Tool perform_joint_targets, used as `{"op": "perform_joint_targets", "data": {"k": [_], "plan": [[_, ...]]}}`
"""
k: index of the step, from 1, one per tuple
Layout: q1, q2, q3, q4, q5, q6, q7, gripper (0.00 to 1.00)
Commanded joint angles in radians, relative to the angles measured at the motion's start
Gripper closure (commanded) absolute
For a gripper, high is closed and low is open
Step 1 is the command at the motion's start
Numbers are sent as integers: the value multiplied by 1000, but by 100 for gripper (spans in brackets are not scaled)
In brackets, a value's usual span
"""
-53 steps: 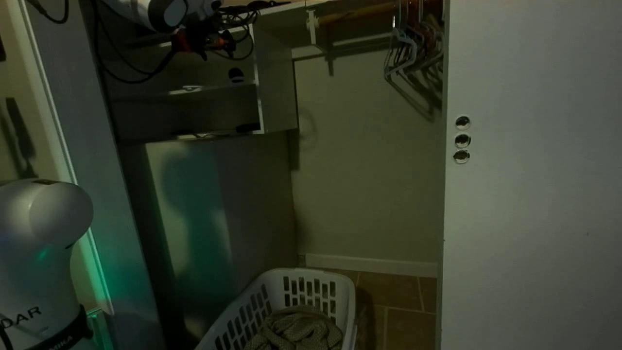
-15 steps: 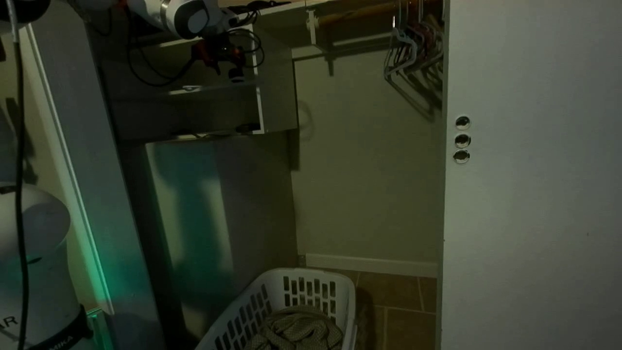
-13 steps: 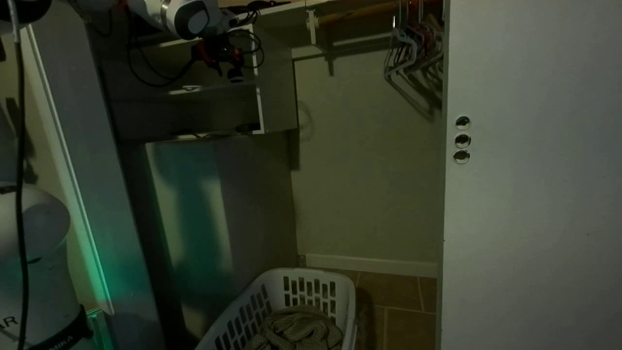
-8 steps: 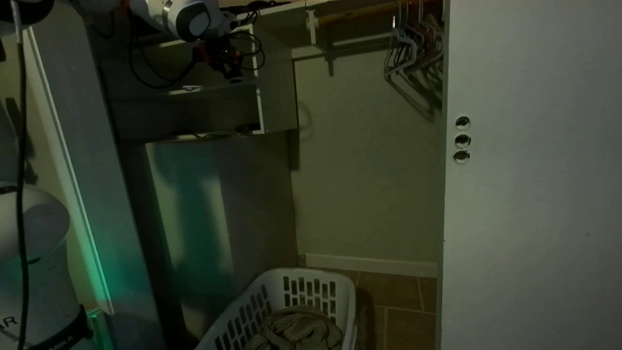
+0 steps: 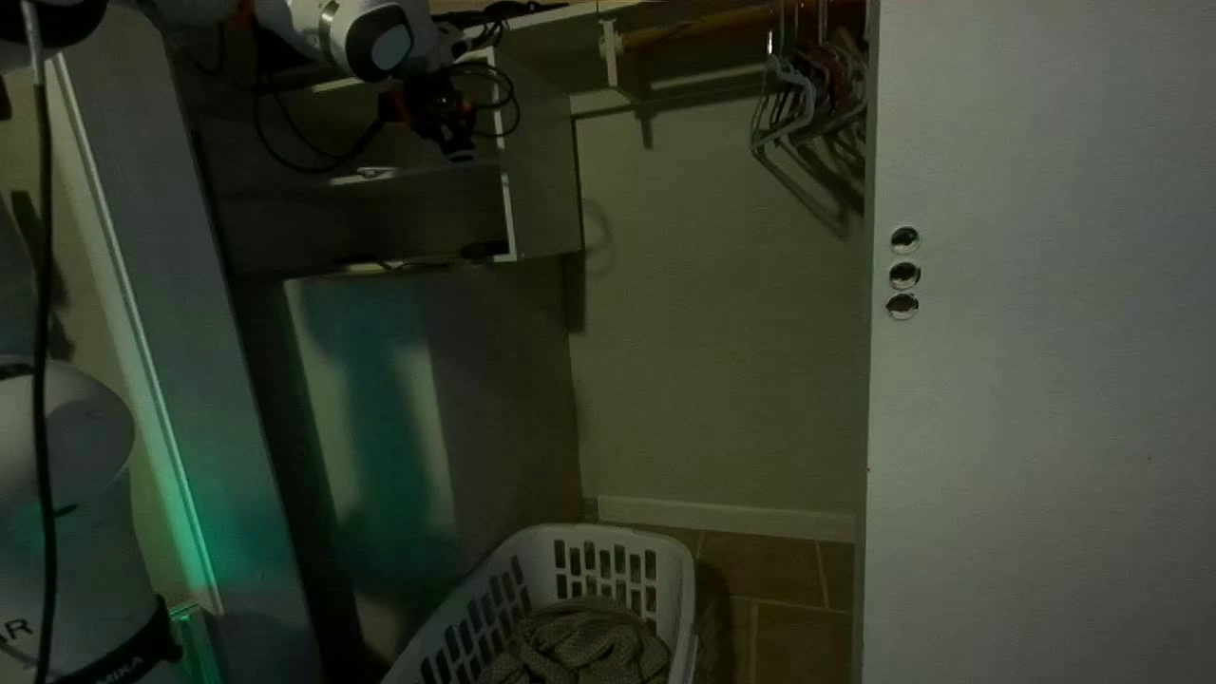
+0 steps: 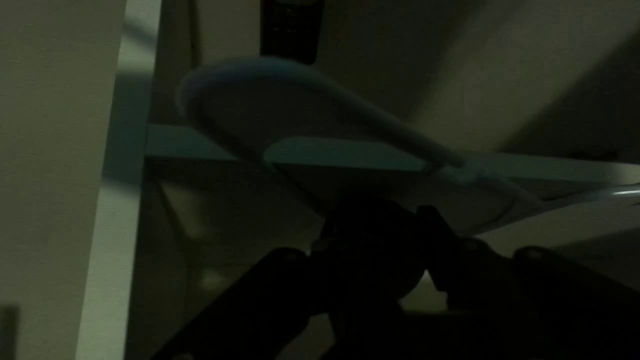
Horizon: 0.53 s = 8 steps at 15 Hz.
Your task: Put the black object on the bottom shelf.
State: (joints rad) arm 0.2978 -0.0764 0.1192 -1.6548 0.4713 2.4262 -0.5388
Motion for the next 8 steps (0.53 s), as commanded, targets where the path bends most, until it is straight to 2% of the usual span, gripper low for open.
{"op": "perform_joint_targets", "data": {"k": [1, 5, 6, 8], "plan": [[-19, 34, 21, 46, 15, 4, -13, 34], [-19, 61, 31, 75, 16, 4, -13, 5], [-20, 69, 35, 84, 14, 5, -10, 1], [-20, 89, 44, 105, 14, 9, -11, 0]]}}
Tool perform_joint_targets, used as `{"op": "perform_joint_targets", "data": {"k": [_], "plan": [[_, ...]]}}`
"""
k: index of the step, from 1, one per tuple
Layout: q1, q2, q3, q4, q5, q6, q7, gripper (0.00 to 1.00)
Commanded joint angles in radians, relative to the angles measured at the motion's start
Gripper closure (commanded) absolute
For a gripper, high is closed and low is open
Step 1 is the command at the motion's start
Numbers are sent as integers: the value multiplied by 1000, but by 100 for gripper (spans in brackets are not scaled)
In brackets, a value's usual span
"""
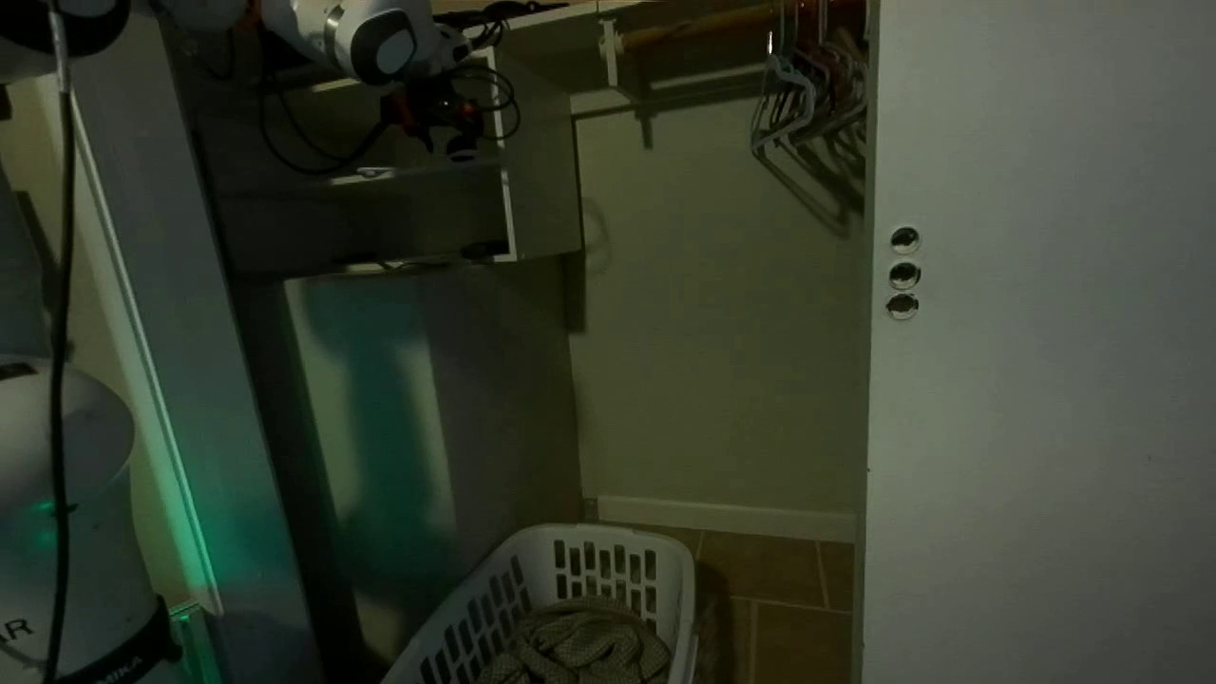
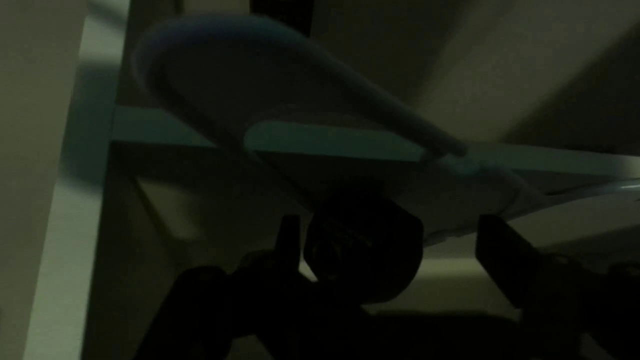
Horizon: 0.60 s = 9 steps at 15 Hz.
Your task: Put the black object on the bottom shelf.
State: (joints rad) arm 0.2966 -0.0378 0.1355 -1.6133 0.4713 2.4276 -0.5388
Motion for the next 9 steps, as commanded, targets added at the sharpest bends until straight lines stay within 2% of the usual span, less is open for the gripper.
{"op": "perform_joint_targets", "data": {"k": [1, 3, 5, 6, 7, 9], "plan": [[-20, 61, 33, 74, 14, 10, -9, 0], [-22, 79, 44, 94, 12, 15, -7, 0], [3, 92, 24, 101, 13, 17, -13, 0], [5, 98, 24, 105, 12, 18, -14, 10], [5, 103, 24, 107, 8, 20, -12, 27], [5, 111, 23, 114, 3, 20, -11, 43]]}}
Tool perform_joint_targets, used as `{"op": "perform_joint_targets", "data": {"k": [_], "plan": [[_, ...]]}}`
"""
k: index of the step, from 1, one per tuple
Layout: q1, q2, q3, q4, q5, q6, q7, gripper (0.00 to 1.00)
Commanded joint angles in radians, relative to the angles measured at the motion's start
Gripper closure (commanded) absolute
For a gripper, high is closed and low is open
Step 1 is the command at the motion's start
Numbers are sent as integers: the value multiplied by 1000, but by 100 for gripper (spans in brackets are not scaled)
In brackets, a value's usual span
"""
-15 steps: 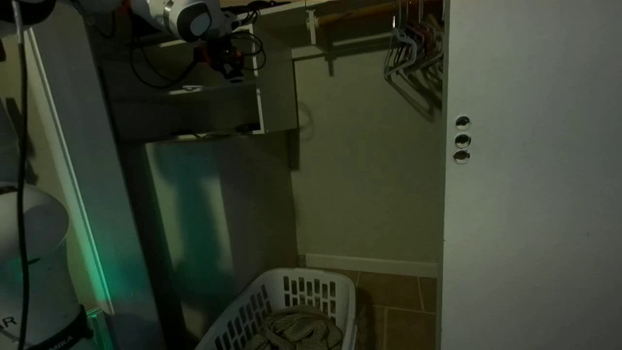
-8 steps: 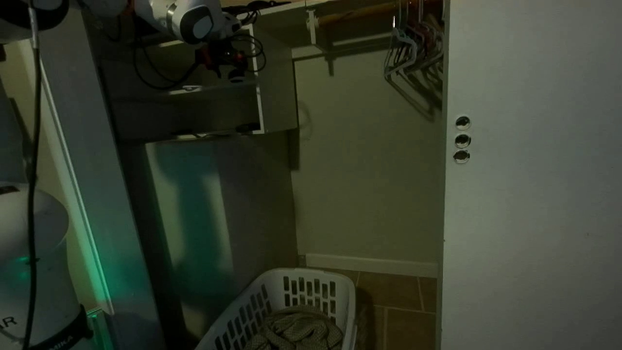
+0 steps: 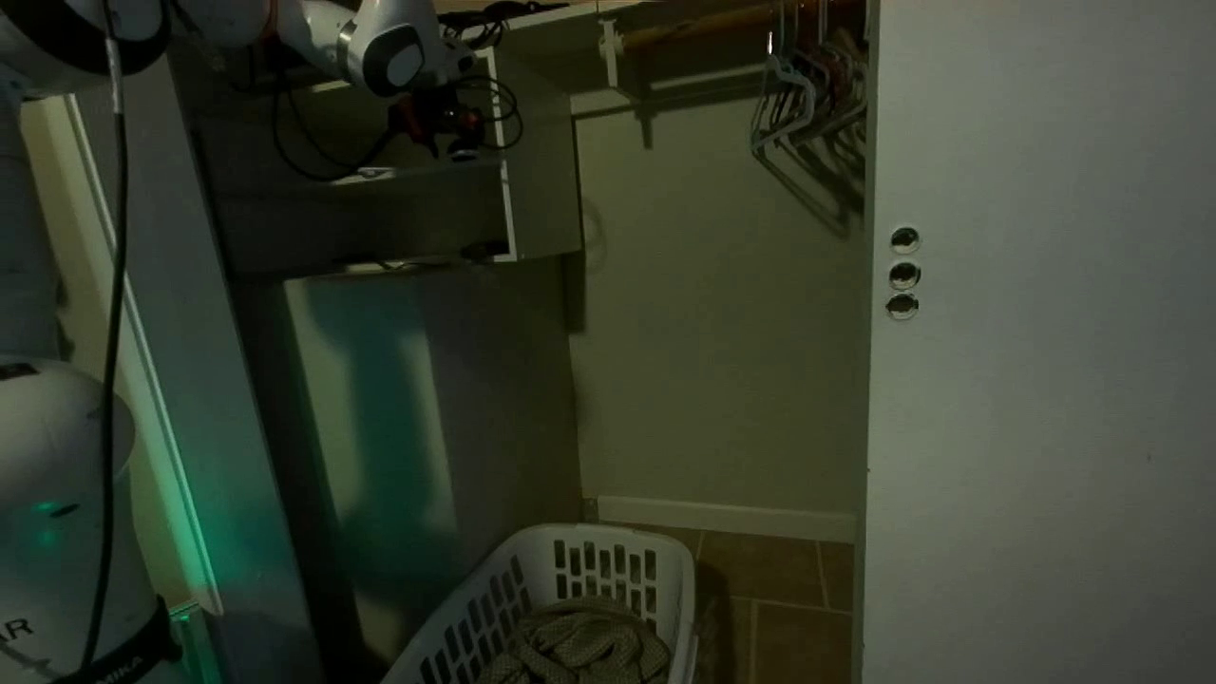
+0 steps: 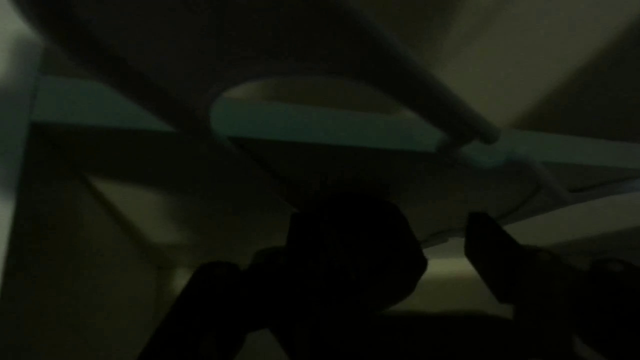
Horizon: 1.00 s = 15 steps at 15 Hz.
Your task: Put the black object on the bottom shelf.
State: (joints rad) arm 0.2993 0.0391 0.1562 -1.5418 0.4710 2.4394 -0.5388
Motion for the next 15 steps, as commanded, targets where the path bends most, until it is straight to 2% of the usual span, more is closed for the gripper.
{"op": "perform_joint_targets", "data": {"k": [1, 5, 7, 11, 15], "plan": [[2, 37, 2, 44, 3, 9, -11, 49], [1, 40, 1, 46, 4, 11, -10, 77], [1, 40, 1, 49, 4, 11, -11, 88], [-4, 25, -2, 39, 8, 12, -14, 94], [-15, -37, -17, -2, 17, 2, -22, 92]]}}
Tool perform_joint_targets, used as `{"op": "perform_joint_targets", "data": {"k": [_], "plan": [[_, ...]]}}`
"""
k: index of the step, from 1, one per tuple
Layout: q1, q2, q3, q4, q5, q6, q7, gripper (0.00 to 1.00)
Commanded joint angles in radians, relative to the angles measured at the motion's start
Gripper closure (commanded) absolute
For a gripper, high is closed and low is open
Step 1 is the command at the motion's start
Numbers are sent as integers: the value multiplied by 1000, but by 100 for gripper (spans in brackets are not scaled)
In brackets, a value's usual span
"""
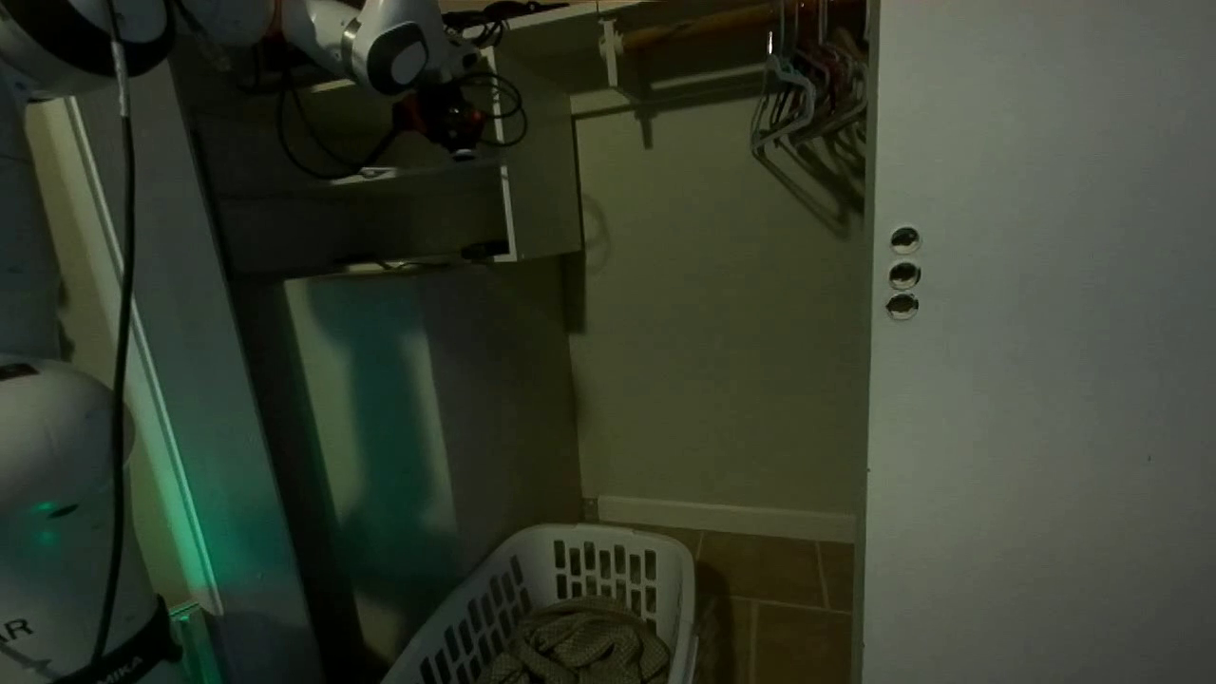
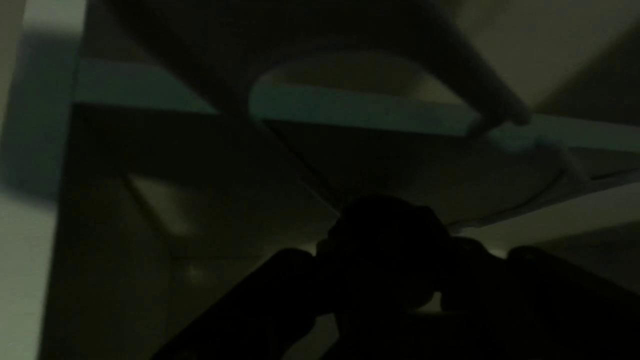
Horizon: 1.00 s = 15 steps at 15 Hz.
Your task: Put the black object on the bottom shelf.
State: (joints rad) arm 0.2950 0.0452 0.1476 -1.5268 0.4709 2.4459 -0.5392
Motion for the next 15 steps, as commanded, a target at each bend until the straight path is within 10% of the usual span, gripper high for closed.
{"op": "perform_joint_targets", "data": {"k": [1, 15], "plan": [[-14, -64, -13, -31, 21, -3, -30, 92], [-10, -537, -109, -457, -16, -122, -144, 92]]}}
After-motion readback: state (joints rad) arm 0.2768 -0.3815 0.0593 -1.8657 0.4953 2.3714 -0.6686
